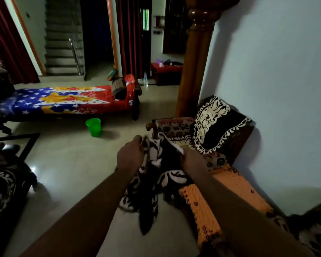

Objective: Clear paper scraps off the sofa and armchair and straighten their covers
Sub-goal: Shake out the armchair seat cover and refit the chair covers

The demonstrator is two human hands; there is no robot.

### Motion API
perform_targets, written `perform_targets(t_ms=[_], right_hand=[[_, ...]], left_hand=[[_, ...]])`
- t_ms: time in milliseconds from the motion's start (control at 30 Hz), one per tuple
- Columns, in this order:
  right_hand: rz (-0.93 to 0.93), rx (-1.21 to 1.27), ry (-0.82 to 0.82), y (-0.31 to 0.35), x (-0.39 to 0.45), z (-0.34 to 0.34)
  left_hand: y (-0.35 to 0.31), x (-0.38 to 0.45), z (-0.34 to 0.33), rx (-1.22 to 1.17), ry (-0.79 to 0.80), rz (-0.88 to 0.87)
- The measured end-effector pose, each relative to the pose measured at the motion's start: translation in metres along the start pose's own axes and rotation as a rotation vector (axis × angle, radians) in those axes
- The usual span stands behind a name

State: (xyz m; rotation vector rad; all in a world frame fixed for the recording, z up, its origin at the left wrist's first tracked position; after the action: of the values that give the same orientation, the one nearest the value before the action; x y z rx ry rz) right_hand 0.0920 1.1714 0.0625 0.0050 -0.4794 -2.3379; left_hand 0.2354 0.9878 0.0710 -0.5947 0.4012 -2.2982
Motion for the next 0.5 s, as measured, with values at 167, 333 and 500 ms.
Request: perform_targets(t_ms=[167, 333, 500], right_hand=[[0.000, -0.126, 0.108, -0.020, 0.002, 0.013], [-0.031, -0.144, 0.196, -0.056, -0.002, 0.044], [-0.125, -0.022, 0.080, -0.122, -0.024, 0.091]], left_hand=[[0.009, 0.012, 0.000, 0.090, 0.035, -0.025], [-0.023, 0.024, -0.012, 0.161, 0.126, -0.173], [-0.086, 0.035, -0.011, 0.095, 0.080, -0.273]])
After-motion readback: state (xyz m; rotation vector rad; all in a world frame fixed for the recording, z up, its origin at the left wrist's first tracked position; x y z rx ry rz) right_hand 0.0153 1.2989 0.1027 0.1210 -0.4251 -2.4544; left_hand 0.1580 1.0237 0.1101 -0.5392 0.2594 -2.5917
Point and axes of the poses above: each hand's wrist, its own x-axis towards the middle knuckle, its own z-axis out of the back of the hand, y = z × x, the point moved 1 cm from there along x, towards the middle knuckle, and after that the axes turned 3 degrees about -y, right-handed, at the moved point
